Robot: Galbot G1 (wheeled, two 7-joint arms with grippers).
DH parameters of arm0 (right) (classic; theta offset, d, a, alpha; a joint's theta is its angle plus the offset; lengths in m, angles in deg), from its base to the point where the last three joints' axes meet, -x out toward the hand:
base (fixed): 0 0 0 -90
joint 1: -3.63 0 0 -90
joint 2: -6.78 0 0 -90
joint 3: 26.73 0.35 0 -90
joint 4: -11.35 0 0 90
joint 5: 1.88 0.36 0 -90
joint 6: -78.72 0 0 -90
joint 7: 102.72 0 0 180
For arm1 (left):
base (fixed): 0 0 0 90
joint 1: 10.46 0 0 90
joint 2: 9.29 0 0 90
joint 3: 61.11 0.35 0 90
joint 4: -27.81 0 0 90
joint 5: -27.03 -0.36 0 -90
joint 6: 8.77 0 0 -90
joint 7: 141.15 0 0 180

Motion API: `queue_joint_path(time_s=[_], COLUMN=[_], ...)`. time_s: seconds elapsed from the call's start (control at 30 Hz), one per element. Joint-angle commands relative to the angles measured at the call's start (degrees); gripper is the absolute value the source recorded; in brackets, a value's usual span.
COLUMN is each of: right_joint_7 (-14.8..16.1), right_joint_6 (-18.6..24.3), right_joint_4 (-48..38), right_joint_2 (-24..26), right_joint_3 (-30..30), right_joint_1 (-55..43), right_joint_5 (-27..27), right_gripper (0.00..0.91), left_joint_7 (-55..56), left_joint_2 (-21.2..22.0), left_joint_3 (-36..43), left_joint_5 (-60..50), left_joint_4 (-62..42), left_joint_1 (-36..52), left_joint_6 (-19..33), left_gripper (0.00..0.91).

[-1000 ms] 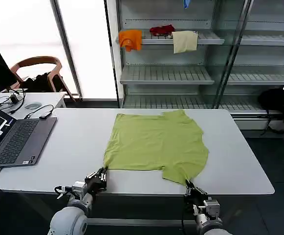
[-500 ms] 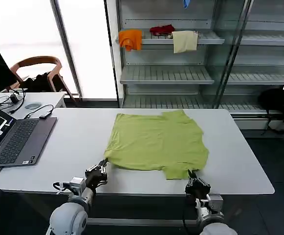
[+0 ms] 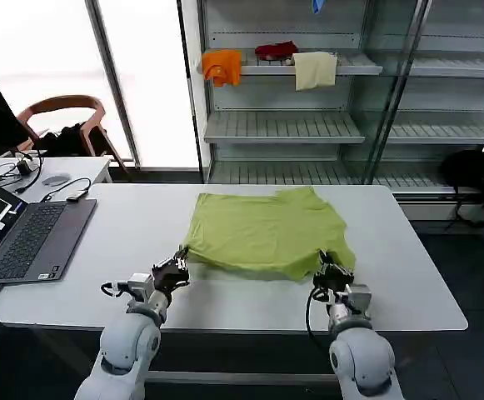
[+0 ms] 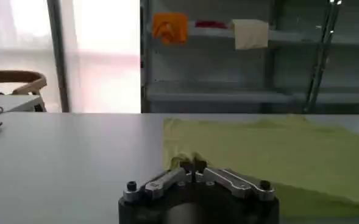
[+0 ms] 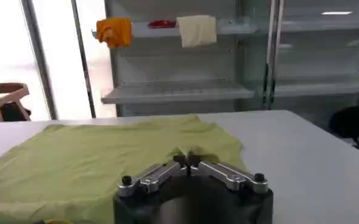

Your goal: Fold and organize the clothes.

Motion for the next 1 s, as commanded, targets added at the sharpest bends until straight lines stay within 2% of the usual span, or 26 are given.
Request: queue_joint_path(time_s=[0.03, 0.33, 0.37, 0.4, 0.43, 0.47, 0.67, 0.87, 1.0], right_joint_7=[0.1, 1.5, 1.7, 1.7, 1.8, 2.0, 1.9, 0.8, 0.7], right_joint_6=[0.0, 0.8, 1.1, 1.1, 1.3, 1.3, 4.5, 6.2, 5.6], right_joint_4=[-9.5, -15.2, -16.2, -16.6, -17.5, -18.4, -23.4, -25.2, -23.0], right_joint_2=[-0.5, -1.1, -1.3, -1.3, -1.5, -1.6, -2.3, -2.3, -1.4], right_joint_3=[0.0, 0.1, 0.0, 0.0, 0.0, 0.1, 0.5, 1.2, 2.0], right_joint_1=[-9.2, -12.0, -12.4, -12.6, -13.1, -13.5, -15.8, -17.4, -16.4], right_joint_5=[-0.5, -3.0, -3.8, -3.9, -4.4, -5.0, -8.0, -7.6, -6.4], right_gripper=[0.0, 0.0, 0.907, 0.907, 0.907, 0.907, 0.907, 0.907, 0.907], left_joint_7=[0.5, -0.1, -0.1, -0.1, -0.2, -0.3, -0.4, -0.3, -0.2], left_joint_2=[1.9, 2.1, 2.1, 2.0, 2.0, 2.0, 2.1, 1.6, 0.9], left_joint_3=[0.5, 1.0, 1.1, 1.1, 1.0, 1.0, 1.0, 0.7, 0.7], left_joint_5=[-1.2, -2.2, -2.3, -2.3, -2.4, -2.5, -4.5, -4.5, -4.5], left_joint_4=[-9.3, -12.6, -12.9, -13.0, -13.1, -13.3, -12.8, -10.5, -8.1], left_joint_1=[8.0, 8.7, 8.8, 8.8, 8.9, 8.9, 8.7, 8.5, 7.7], left_joint_6=[-0.4, 0.4, 0.4, 0.4, 0.4, 0.4, 0.9, 1.2, 0.8], left_gripper=[0.0, 0.01, 0.01, 0.322, 0.776, 0.907, 0.907, 0.907, 0.907])
